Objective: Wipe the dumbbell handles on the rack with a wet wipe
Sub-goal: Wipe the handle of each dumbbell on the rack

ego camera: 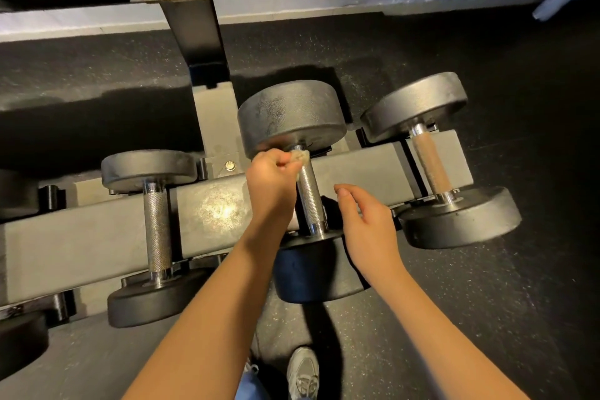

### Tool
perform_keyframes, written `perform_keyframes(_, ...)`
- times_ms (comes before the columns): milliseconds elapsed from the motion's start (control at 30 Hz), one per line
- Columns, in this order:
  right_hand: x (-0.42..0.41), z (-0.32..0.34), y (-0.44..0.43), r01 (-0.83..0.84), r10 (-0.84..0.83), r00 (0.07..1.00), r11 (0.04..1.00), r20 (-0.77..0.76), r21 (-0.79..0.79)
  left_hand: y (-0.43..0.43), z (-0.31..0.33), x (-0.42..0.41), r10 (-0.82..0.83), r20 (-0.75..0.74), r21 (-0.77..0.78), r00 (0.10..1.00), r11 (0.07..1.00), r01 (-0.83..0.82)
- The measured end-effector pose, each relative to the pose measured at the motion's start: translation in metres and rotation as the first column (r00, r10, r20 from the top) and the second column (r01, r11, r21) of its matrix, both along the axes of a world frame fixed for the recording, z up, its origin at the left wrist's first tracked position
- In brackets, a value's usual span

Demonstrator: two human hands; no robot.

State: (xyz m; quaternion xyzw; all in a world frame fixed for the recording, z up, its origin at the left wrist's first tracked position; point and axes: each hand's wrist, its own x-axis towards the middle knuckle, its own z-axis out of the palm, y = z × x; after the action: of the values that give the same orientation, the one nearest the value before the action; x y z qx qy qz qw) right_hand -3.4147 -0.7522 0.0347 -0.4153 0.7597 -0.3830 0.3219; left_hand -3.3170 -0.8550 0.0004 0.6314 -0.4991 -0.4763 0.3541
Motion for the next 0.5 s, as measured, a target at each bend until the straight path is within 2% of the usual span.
perform_keyframes(133,-0.001,-0.003,0.000,-0.009,0.009,1.000,1.000,-0.029,0.006,0.028,0.004,0.011,-0.213,0.163,-0.028,0.963,0.975,0.221)
perform_keyframes(200,-0.001,-0.004,0.000,-0.007,0.007,0.999,1.000,-0.049,0.004,0.041,0.010,0.016,-0.297,0.182,-0.018,0.937,0.952,0.305)
perform_keyframes(267,0.000,-0.003,0.000,-0.005,0.006,0.998,1.000,-0.055,0.005,0.046,0.014,0.017,-0.314,0.175,-0.019,0.933,0.947,0.322)
perform_keyframes(367,0.000,-0.002,0.001,-0.015,0.016,0.998,1.000,-0.059,0.015,0.036,0.012,0.012,-0.221,0.155,-0.030,0.963,0.973,0.228)
perform_keyframes(500,-0.001,-0.004,0.001,-0.018,0.018,0.998,1.000,-0.052,0.006,0.013,0.011,0.004,-0.011,-0.001,0.018,1.000,1.000,0.011)
